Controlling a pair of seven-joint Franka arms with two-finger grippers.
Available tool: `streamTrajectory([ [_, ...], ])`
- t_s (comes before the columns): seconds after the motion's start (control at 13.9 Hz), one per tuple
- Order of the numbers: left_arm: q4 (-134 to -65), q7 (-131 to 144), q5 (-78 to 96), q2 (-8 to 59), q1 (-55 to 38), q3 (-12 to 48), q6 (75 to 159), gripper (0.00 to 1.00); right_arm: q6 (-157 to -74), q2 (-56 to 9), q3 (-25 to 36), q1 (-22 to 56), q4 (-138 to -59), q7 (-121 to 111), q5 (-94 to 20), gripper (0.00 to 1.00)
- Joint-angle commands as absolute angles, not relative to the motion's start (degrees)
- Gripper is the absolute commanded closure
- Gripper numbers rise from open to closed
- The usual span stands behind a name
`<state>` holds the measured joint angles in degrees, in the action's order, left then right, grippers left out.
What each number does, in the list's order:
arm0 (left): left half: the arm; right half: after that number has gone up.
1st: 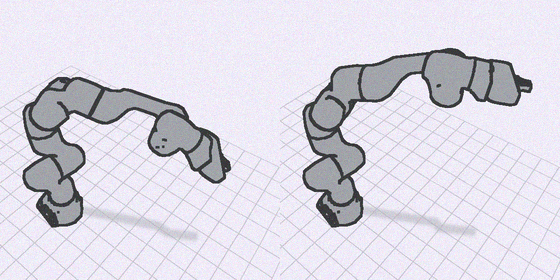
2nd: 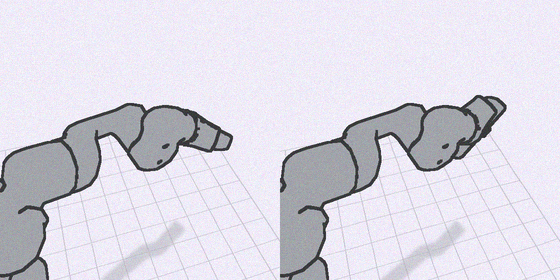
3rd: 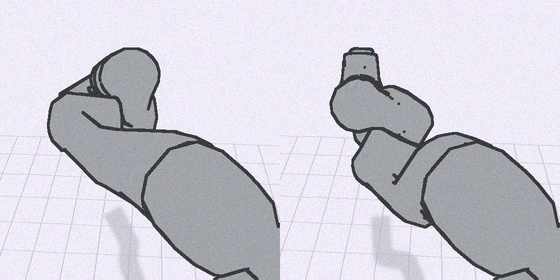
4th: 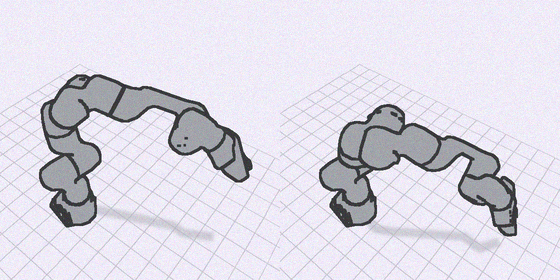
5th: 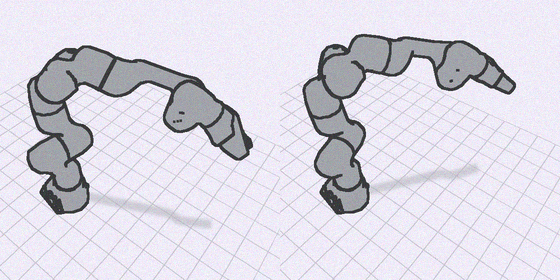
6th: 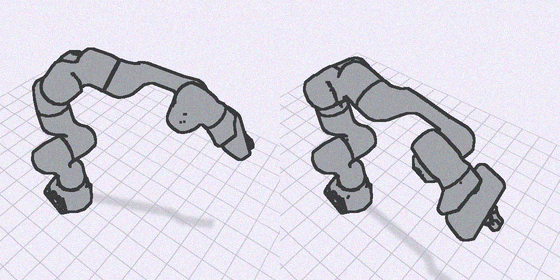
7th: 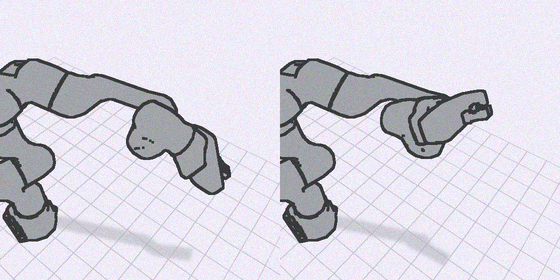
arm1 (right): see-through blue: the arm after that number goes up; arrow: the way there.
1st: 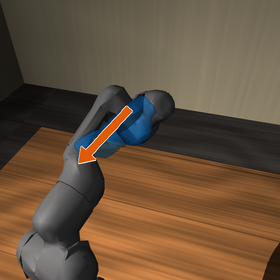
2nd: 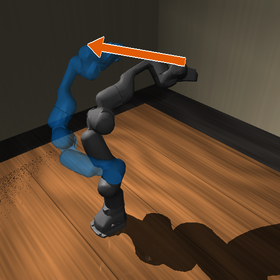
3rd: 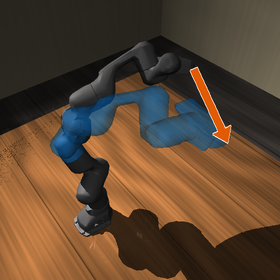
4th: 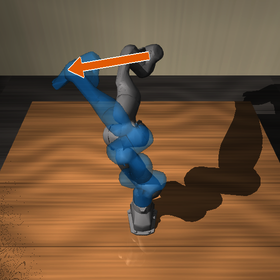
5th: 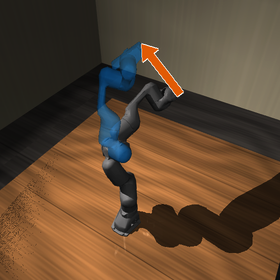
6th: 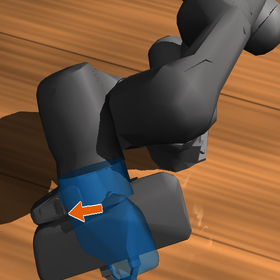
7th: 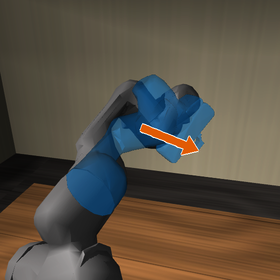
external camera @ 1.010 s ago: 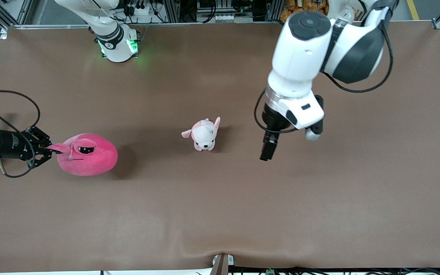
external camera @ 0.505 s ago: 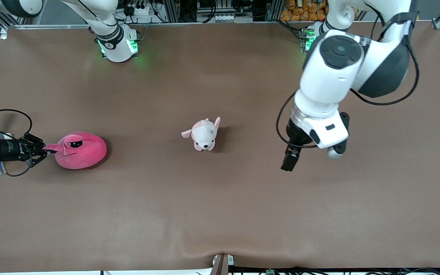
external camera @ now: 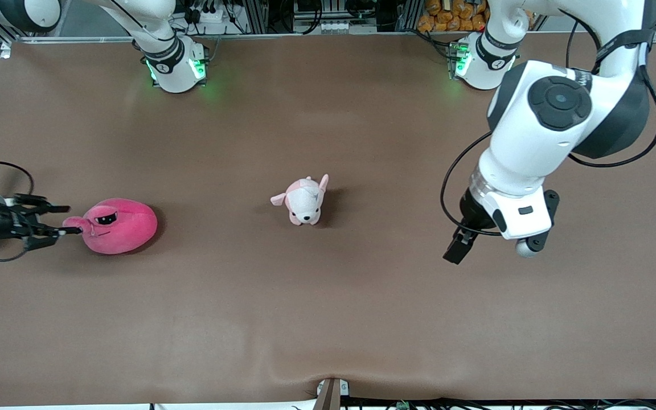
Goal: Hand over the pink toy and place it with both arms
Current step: 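Set the plush down and open the right gripper while the left retracts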
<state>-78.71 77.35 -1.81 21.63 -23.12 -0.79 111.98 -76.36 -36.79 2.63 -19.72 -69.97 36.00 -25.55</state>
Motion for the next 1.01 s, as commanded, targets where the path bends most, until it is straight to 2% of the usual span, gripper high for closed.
streamTrajectory([
  [0.0, -87.8, 67.7, 0.1, 13.6, -20.8, -0.2, 111.7, 0.00, -71.5, -33.9, 2.5, -18.9, -62.8, 36.2, -25.1, 0.00],
  [0.22, -91.7, 57.8, 0.1, 10.4, -18.6, -0.3, 111.3, 0.00, -69.3, -26.8, 2.4, -14.4, -62.7, 35.8, -20.9, 0.00],
  [0.65, -91.8, 34.4, 0.1, 8.2, -13.9, -0.3, 102.7, 0.00, -64.4, -13.4, 2.3, -11.1, -63.4, 21.0, -17.1, 0.00],
  [0.94, -91.8, 16.4, 0.1, 6.2, -9.0, -0.3, 97.9, 0.00, -65.1, -8.7, 1.9, -5.1, -64.7, 2.3, -4.6, 0.00],
])
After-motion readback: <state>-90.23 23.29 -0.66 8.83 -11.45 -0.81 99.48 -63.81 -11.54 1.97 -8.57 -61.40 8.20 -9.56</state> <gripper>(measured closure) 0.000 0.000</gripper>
